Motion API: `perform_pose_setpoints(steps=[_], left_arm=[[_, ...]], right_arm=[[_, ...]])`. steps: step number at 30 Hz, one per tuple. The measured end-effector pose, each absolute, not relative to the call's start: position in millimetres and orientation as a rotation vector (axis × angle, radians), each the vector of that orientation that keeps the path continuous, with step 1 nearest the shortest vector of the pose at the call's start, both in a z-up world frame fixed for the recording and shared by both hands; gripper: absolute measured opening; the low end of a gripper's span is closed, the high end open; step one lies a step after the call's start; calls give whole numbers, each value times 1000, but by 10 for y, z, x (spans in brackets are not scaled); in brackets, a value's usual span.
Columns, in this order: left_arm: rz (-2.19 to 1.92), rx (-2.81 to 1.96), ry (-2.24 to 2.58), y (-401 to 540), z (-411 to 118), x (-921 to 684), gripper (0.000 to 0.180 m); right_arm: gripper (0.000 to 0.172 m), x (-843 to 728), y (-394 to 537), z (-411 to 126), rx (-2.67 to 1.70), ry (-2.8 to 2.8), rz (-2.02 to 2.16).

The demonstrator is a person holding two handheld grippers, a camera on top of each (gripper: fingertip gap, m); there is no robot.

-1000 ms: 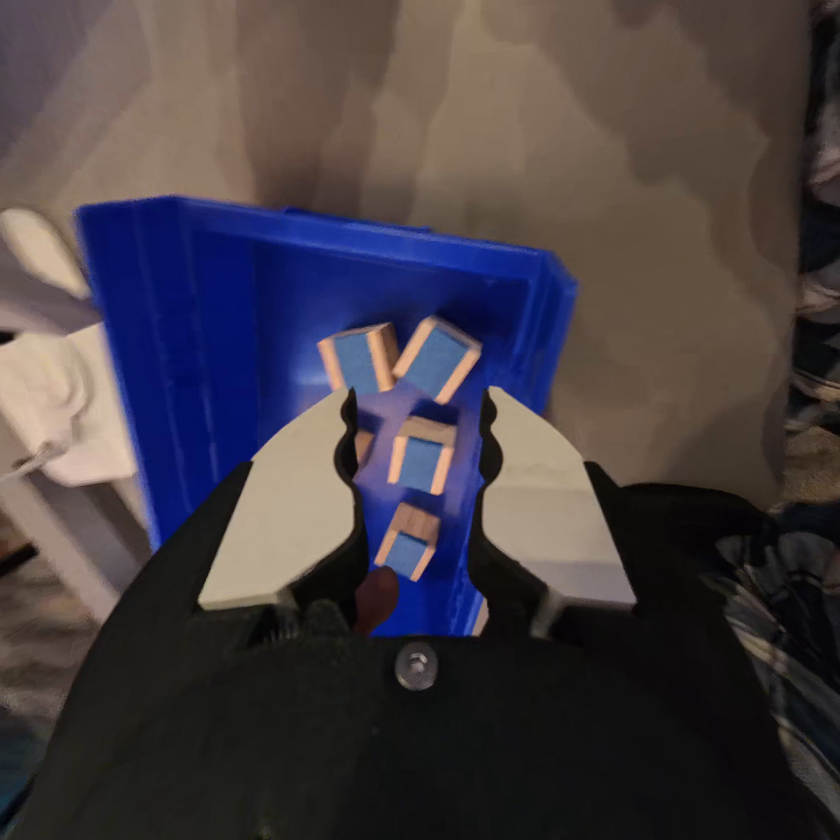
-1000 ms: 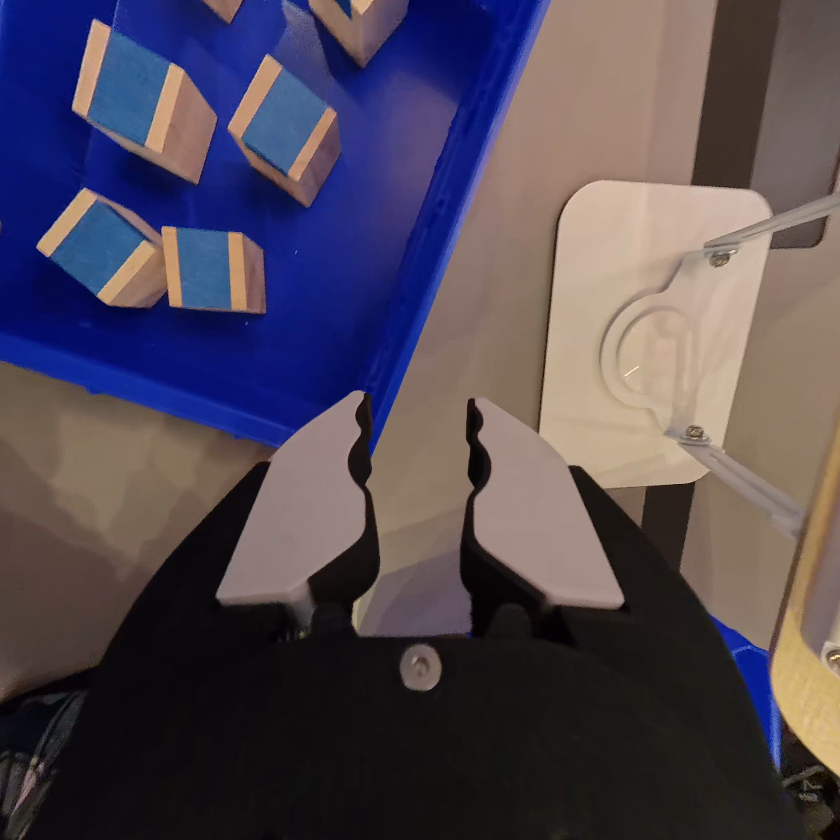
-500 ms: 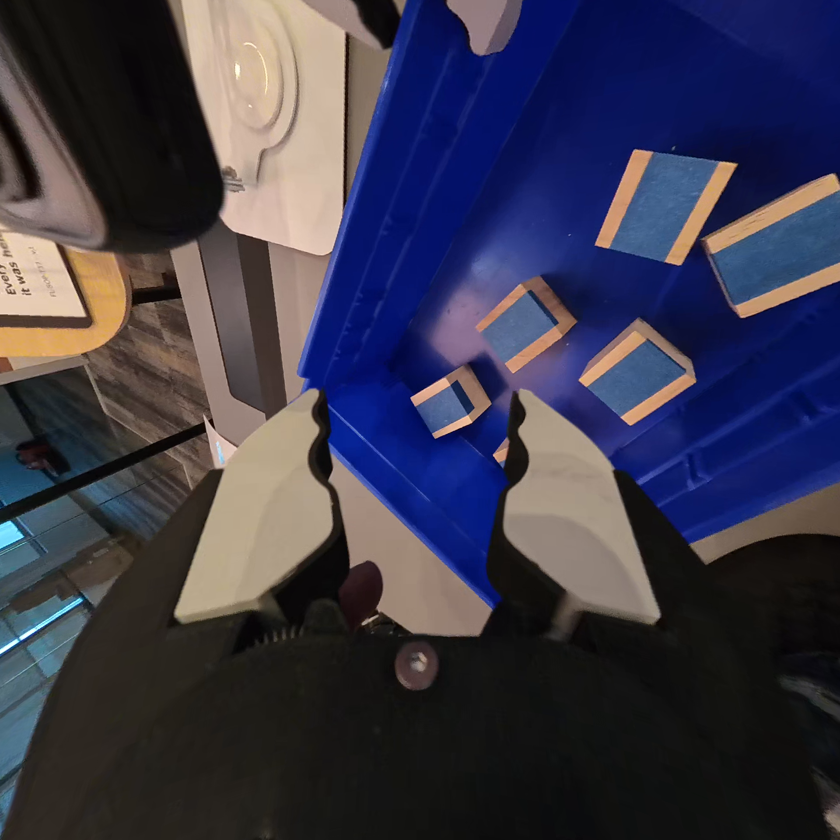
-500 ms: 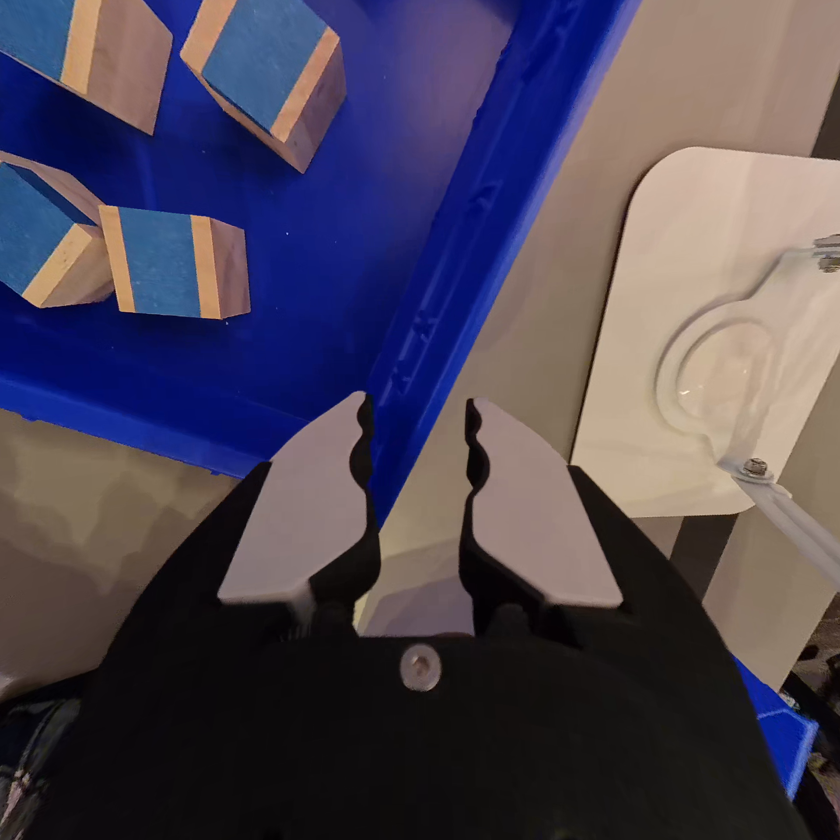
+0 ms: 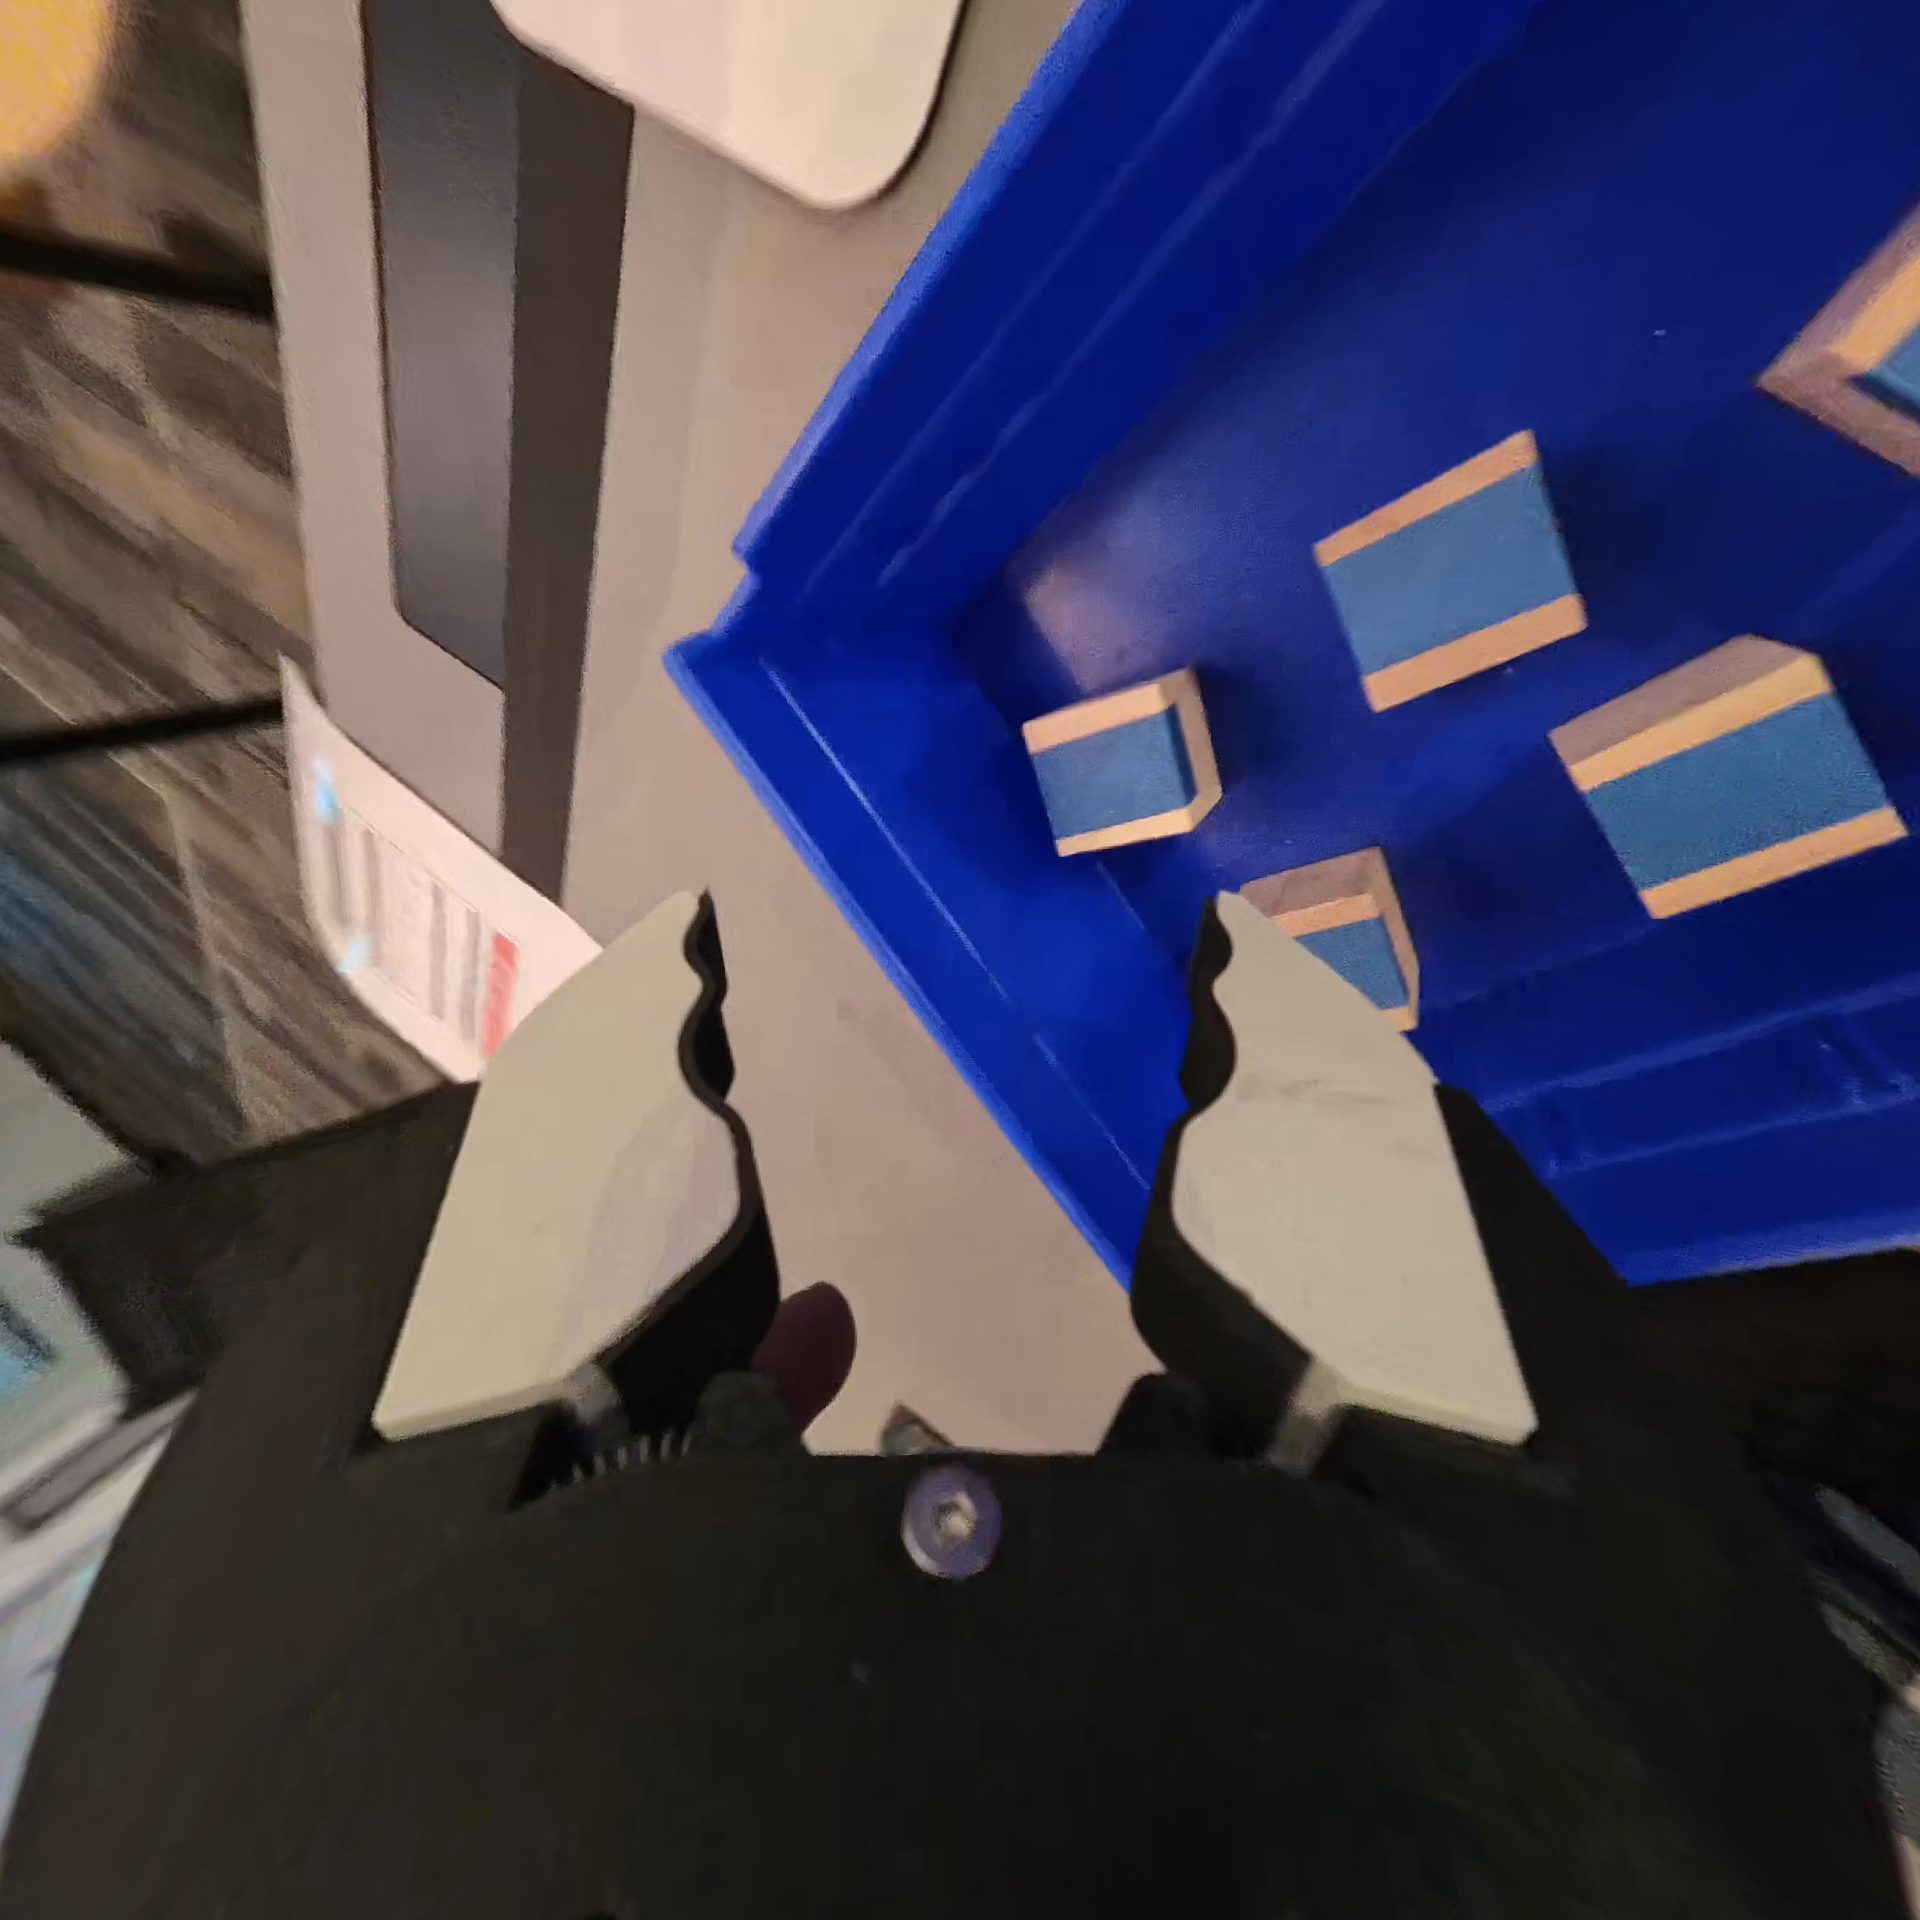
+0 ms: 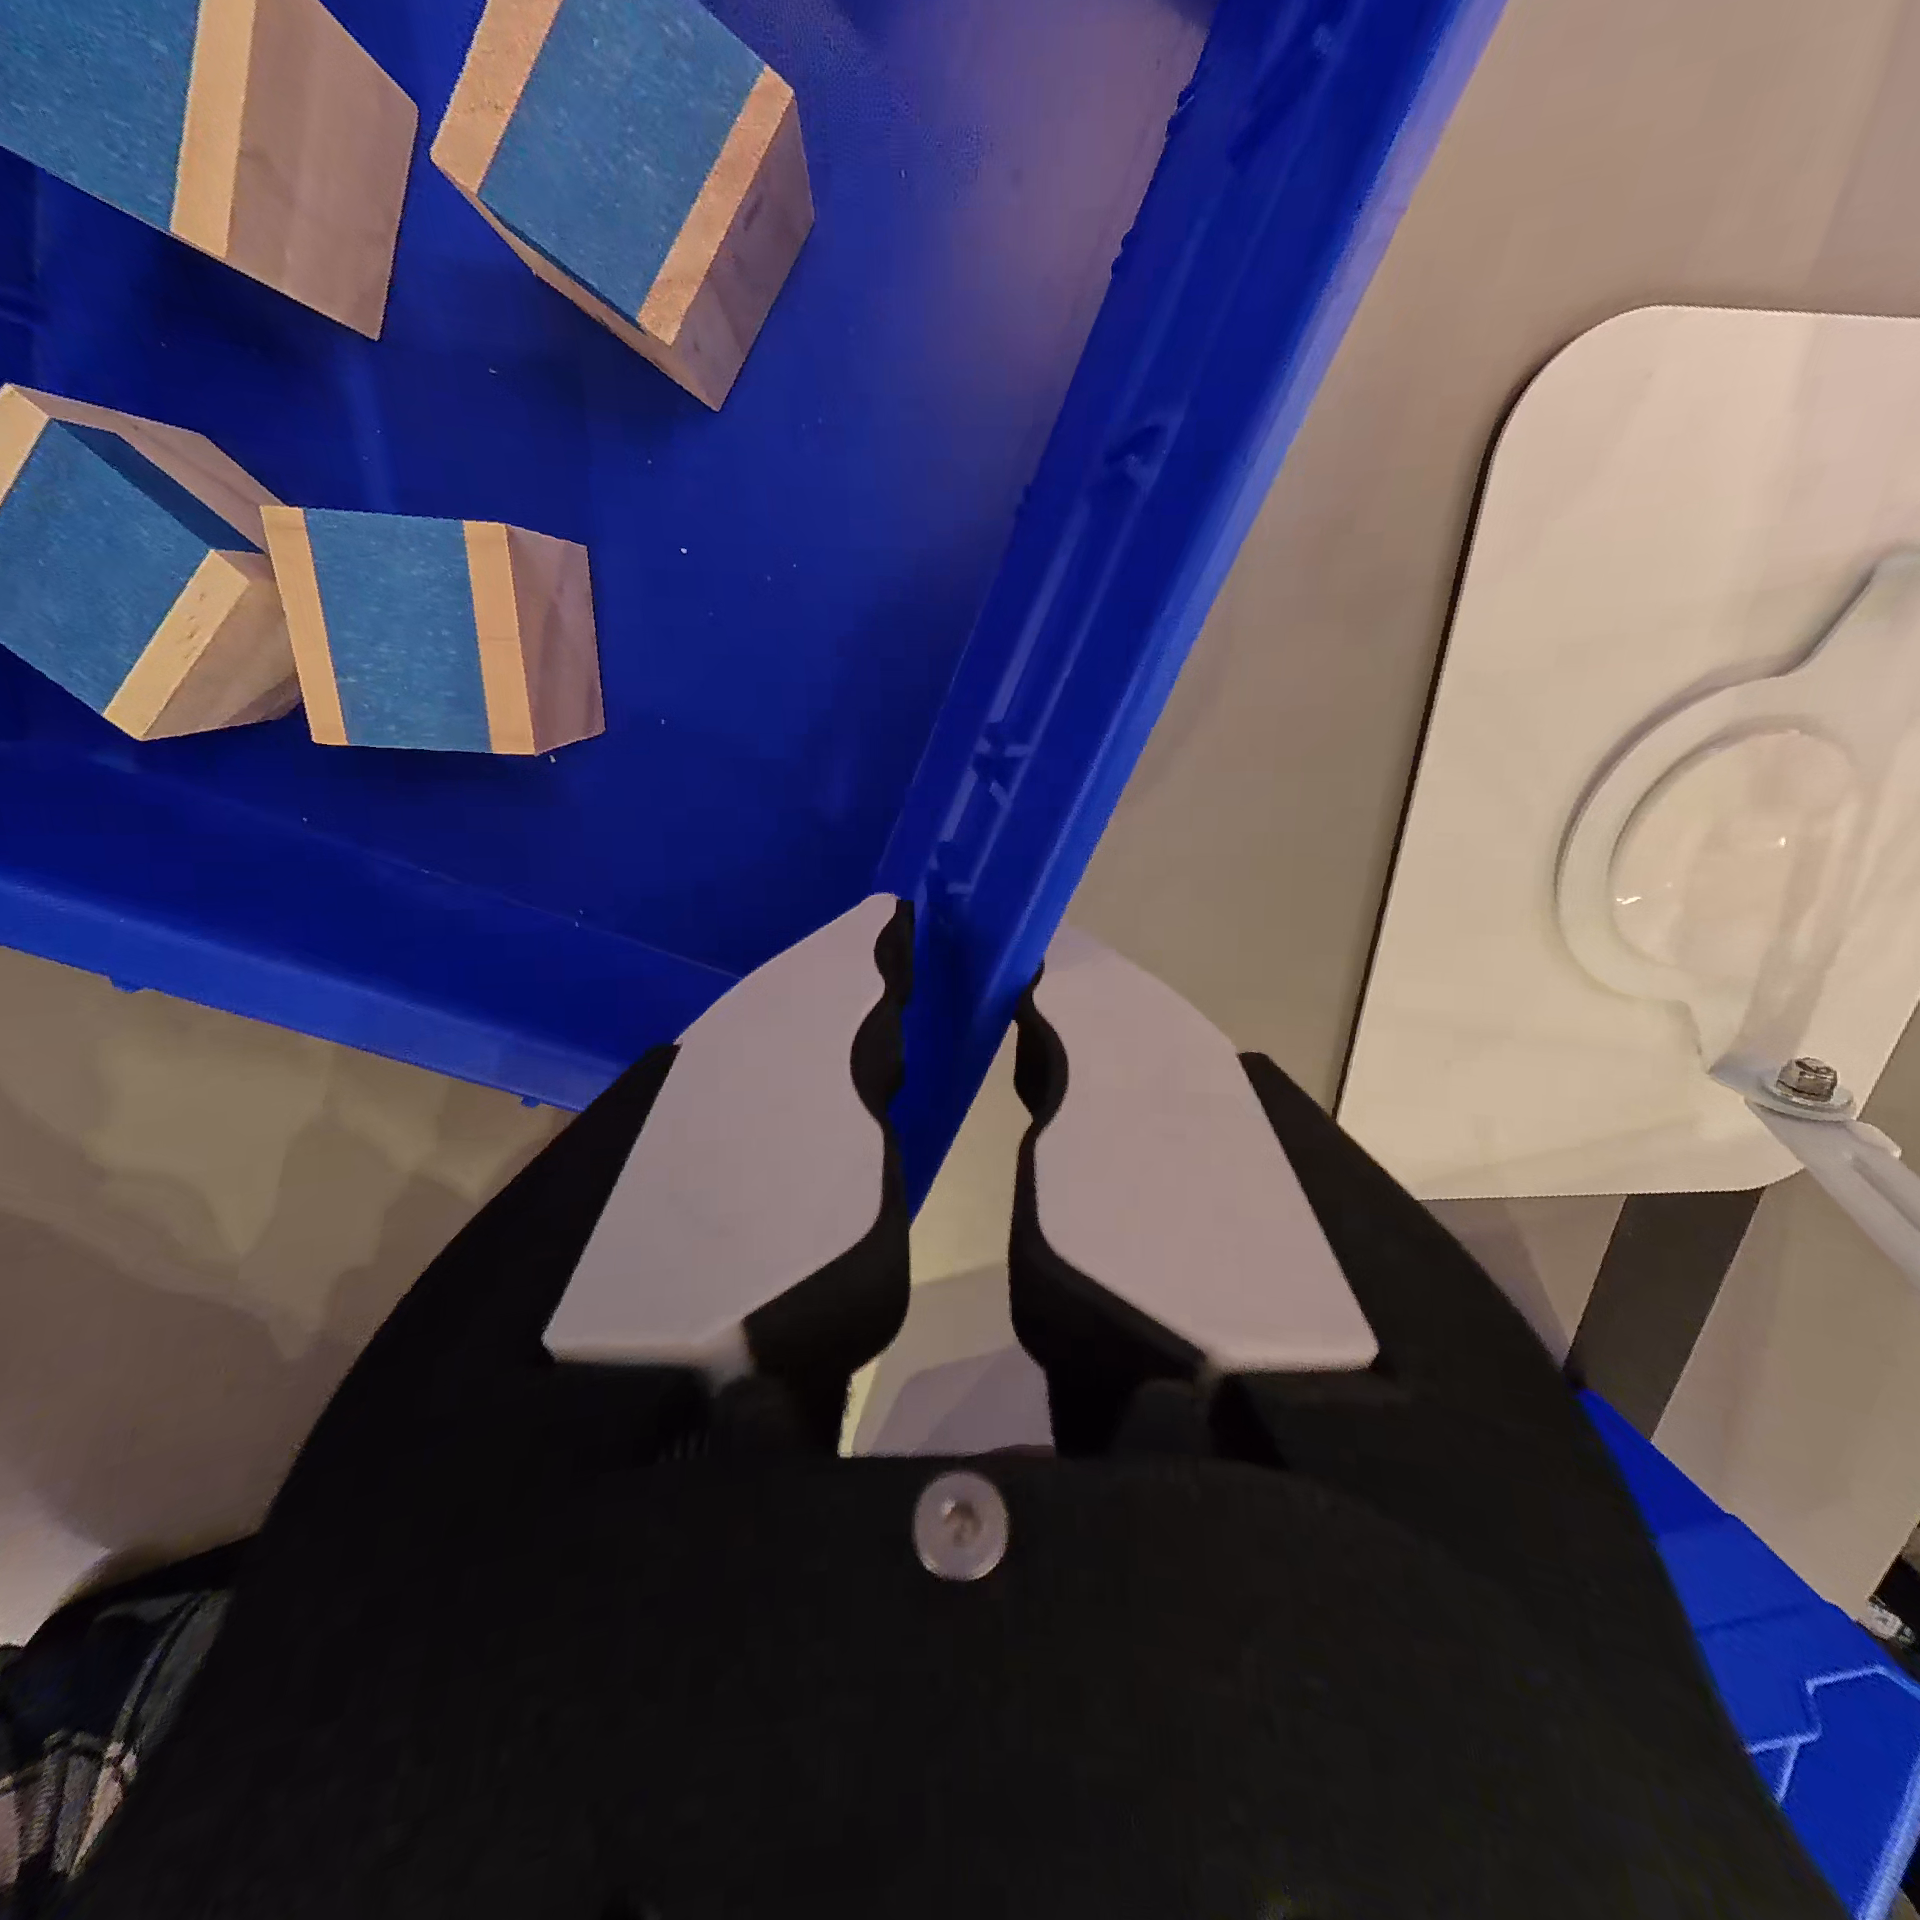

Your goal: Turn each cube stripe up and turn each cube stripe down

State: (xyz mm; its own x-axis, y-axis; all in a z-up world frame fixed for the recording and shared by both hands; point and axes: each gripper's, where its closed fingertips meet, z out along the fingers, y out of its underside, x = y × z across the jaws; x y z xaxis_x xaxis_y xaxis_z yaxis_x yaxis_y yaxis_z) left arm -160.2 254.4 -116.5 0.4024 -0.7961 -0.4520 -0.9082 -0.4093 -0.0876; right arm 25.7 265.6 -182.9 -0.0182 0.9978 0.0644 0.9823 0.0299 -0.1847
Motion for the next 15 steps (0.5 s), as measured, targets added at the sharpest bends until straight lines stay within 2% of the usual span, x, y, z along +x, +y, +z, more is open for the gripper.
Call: perform_pose_setpoints(steps=[1, 3, 8, 10, 11, 15], left_arm=[[443, -2397, 1433, 2590, -1220, -1681, 87], [377, -2503, 1355, 2677, -1360, -1844, 91], [262, -2687, 1337, 2697, -1725, -2043, 79], [267, -2708, 1361, 2686, -1792, -2071, 59], [302, -2701, 1368, 2704, -1804, -2099, 42], [289, -2698, 1385, 2714, -1837, -2069, 32]], right_arm=[[17, 256, 2656, -1830, -2069, -2120, 131], [17, 257, 2658, -1831, -2069, -2119, 129], [18, 260, 2664, -1833, -2060, -2120, 98], [19, 262, 2664, -1833, -2055, -2124, 93], [19, 261, 2664, -1833, -2054, -2125, 92], [21, 261, 2650, -1835, -2044, -2135, 84]])
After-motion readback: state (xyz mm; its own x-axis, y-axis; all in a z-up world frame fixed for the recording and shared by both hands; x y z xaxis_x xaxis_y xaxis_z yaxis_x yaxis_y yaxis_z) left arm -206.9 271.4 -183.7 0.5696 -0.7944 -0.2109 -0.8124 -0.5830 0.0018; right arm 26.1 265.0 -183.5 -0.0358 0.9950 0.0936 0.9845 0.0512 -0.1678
